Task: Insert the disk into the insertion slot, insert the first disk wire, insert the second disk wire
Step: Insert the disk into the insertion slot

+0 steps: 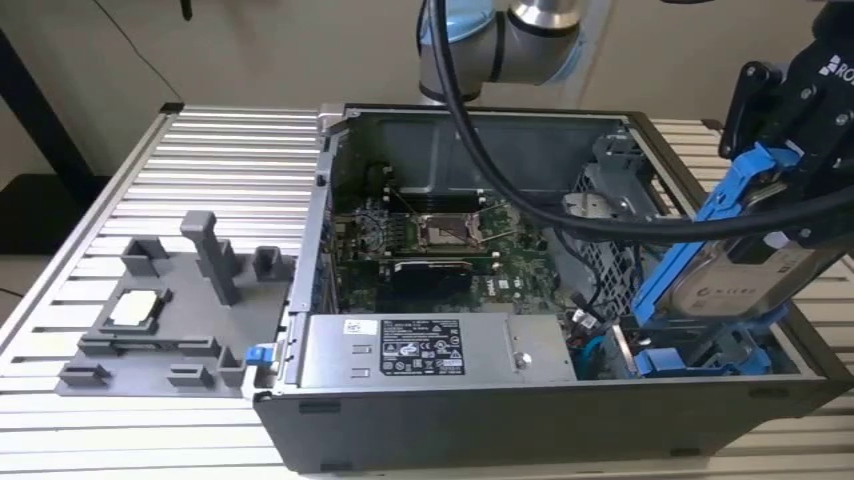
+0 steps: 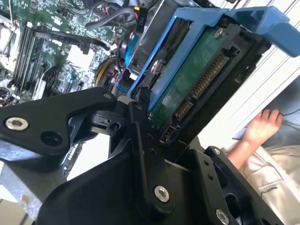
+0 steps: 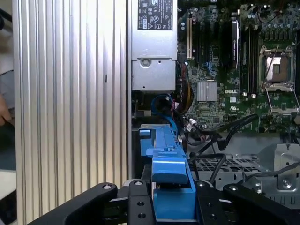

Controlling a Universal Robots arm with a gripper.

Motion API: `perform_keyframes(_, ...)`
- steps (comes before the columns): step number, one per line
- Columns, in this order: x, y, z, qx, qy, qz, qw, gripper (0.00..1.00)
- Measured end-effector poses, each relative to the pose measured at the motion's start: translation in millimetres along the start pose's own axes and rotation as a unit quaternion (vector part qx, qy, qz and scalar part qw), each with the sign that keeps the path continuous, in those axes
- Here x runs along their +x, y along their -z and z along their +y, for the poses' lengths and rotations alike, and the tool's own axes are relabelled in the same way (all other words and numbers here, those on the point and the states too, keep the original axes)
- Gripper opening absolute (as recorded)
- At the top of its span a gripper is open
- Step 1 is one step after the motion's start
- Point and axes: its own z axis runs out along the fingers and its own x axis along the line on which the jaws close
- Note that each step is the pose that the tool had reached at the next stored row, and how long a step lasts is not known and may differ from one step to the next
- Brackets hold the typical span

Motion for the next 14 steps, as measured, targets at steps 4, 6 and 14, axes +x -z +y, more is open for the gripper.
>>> perform_keyframes(4,0.0,-5.4,-2.1,0.0,0.001,0.0,1.0,0.33)
perform_keyframes(6,0.0,-8.8,-2.8,0.0,0.003,0.0001,1.0,0.33)
perform_keyframes(14,-0.9,-19.9,-5.5,0.0,0.006,-0.0008,1.0,0.33)
